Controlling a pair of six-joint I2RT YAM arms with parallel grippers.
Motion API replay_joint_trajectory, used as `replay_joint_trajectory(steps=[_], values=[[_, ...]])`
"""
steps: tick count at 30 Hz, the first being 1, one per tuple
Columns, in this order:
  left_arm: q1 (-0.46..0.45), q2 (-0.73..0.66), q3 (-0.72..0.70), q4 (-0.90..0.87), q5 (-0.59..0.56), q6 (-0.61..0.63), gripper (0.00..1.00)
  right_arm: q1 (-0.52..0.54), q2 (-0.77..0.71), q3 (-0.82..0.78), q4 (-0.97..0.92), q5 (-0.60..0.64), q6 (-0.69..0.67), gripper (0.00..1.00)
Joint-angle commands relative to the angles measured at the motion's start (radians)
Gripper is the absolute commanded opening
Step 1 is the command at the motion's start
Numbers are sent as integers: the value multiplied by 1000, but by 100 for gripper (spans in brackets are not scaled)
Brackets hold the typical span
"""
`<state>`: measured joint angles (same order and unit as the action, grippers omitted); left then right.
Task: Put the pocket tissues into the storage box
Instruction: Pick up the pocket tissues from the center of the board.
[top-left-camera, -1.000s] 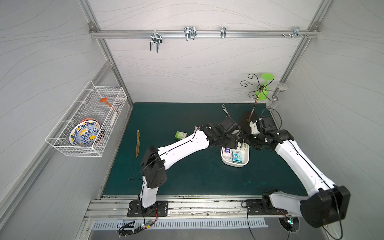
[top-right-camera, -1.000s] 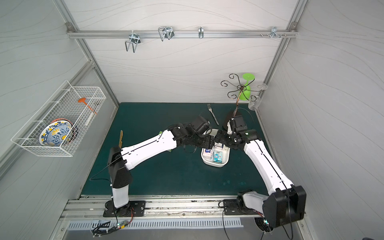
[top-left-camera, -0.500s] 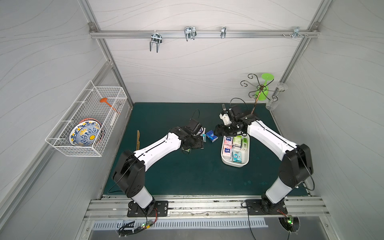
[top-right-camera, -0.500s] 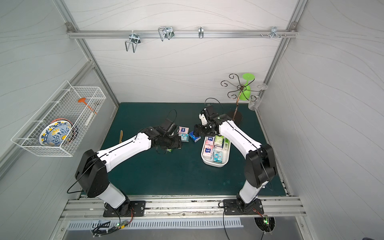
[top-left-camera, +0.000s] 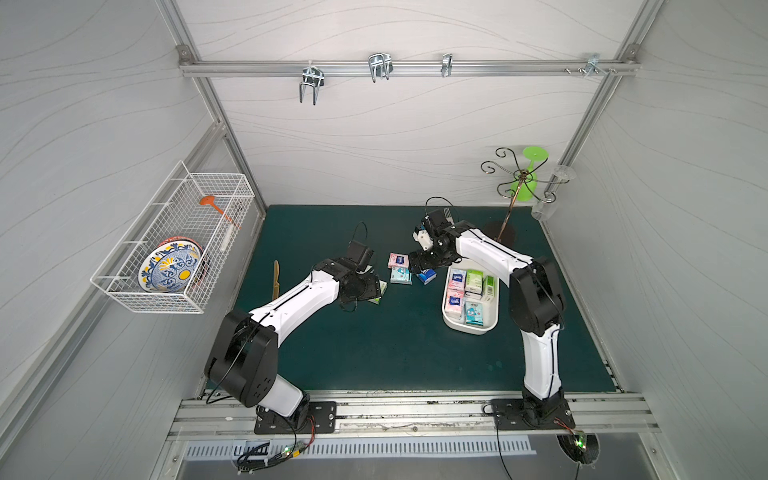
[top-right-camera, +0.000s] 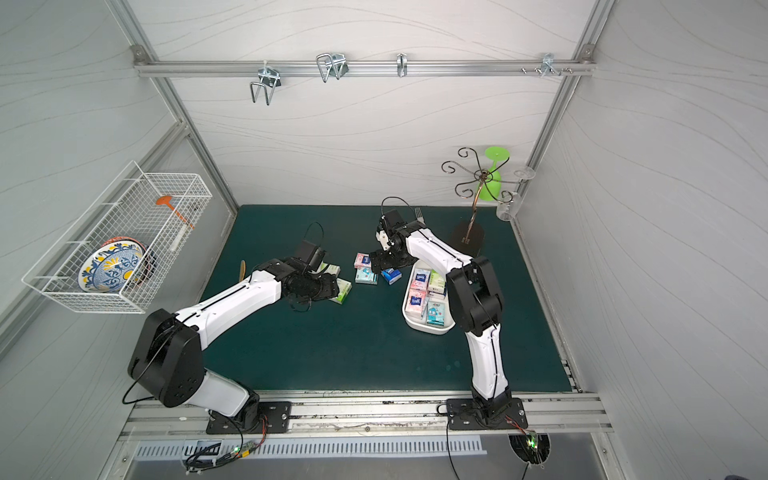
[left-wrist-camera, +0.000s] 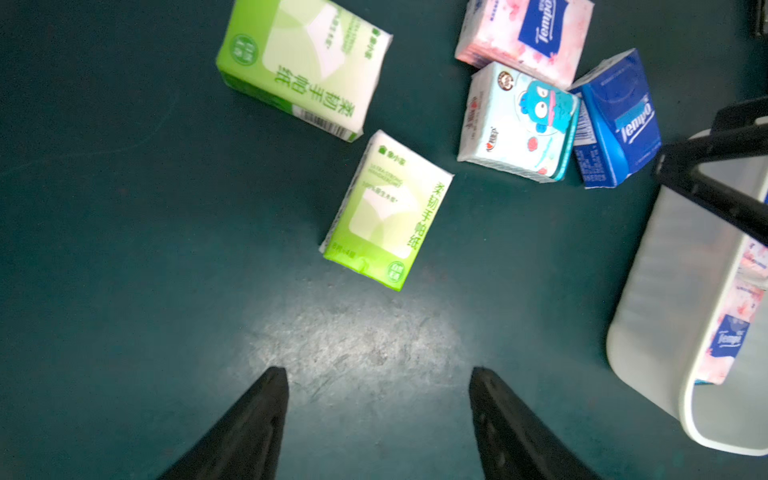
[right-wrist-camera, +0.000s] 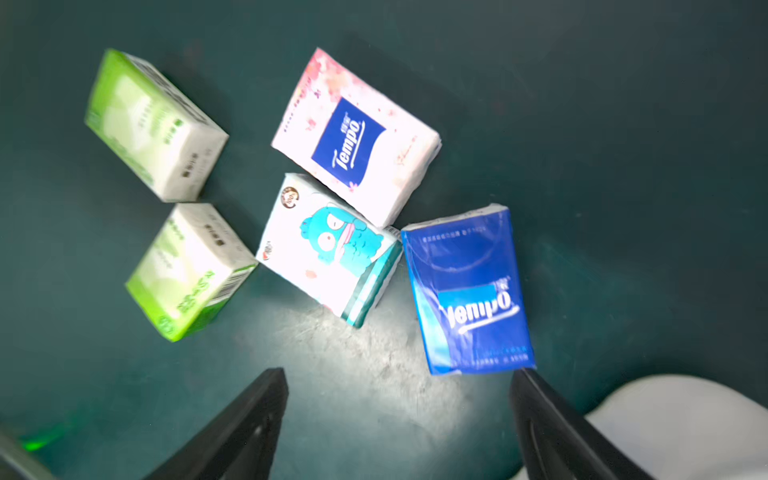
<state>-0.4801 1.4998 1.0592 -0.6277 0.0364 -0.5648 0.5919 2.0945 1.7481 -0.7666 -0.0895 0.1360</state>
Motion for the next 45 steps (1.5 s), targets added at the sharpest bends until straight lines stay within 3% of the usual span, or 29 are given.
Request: replay_joint_trajectory(steps=[1,12,23,27,33,45], values=[[10,-29,-12,16,17,42,74,14,53,72,-66,78,-67,91],[16,-43,-64,62,2,72,74,22,162,173,-125,229,-160,87],[17,-58,-62,59,-10,80,74,23,235,216,-126,196,-163,84],[16,-68,-62,58,-15,82,74,23,246,223,-124,194,-156,73],[17,-76,-62,60,-15,80,74,22,220,225,-115,200,-138,45],[17,-73,-66,69,8,75,74,22,-5,190,-161,256,-18,40]])
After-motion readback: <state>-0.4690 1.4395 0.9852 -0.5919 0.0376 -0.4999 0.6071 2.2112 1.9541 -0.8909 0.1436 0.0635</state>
